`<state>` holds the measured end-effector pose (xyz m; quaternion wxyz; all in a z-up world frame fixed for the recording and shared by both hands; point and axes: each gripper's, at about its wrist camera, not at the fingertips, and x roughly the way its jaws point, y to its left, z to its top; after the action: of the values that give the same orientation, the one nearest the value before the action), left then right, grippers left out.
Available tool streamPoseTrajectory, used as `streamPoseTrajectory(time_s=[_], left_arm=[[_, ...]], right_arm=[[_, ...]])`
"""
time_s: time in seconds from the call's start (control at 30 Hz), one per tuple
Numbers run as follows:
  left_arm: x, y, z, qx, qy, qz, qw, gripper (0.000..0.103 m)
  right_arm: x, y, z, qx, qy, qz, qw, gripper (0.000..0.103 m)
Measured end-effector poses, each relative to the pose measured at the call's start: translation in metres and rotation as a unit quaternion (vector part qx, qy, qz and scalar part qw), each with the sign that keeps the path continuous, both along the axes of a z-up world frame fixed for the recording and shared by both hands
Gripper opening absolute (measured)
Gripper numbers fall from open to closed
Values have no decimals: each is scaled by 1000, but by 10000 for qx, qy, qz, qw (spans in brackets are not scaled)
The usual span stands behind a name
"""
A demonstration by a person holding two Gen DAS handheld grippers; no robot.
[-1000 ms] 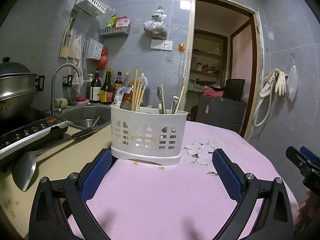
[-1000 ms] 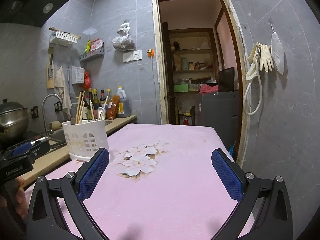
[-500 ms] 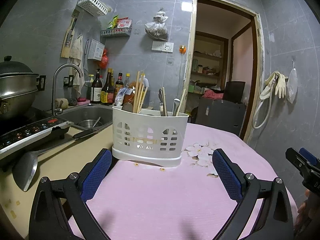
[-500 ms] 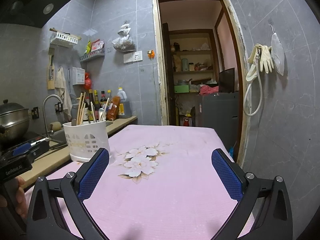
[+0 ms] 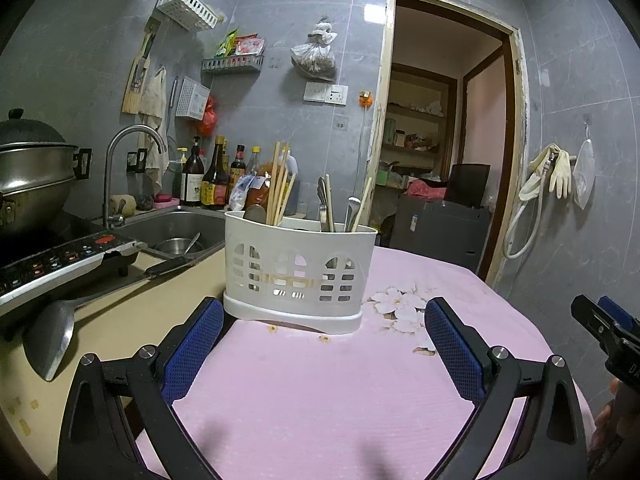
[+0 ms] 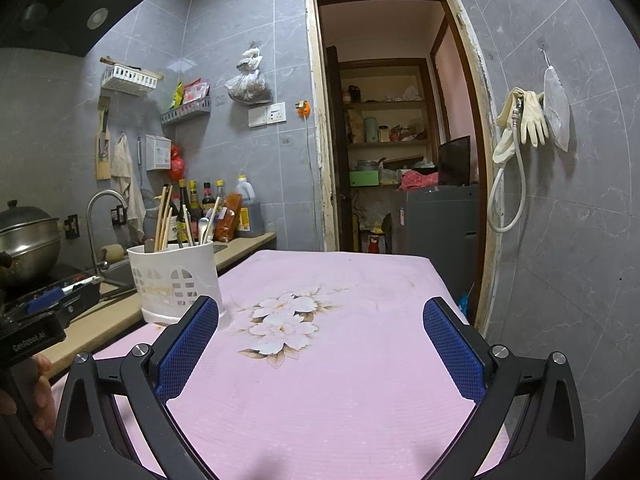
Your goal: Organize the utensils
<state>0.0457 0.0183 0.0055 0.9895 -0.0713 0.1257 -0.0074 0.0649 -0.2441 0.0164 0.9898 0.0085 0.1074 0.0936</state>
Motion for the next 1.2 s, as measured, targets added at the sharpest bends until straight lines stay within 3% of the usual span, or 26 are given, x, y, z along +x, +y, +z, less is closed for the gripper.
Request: streamPoseTrajectory(time_s=[1.2], left_arm=[[-3,-4,3,47,-8,37,10000,99]], right_arm=[[0,0,1,1,5,14,10000,103]])
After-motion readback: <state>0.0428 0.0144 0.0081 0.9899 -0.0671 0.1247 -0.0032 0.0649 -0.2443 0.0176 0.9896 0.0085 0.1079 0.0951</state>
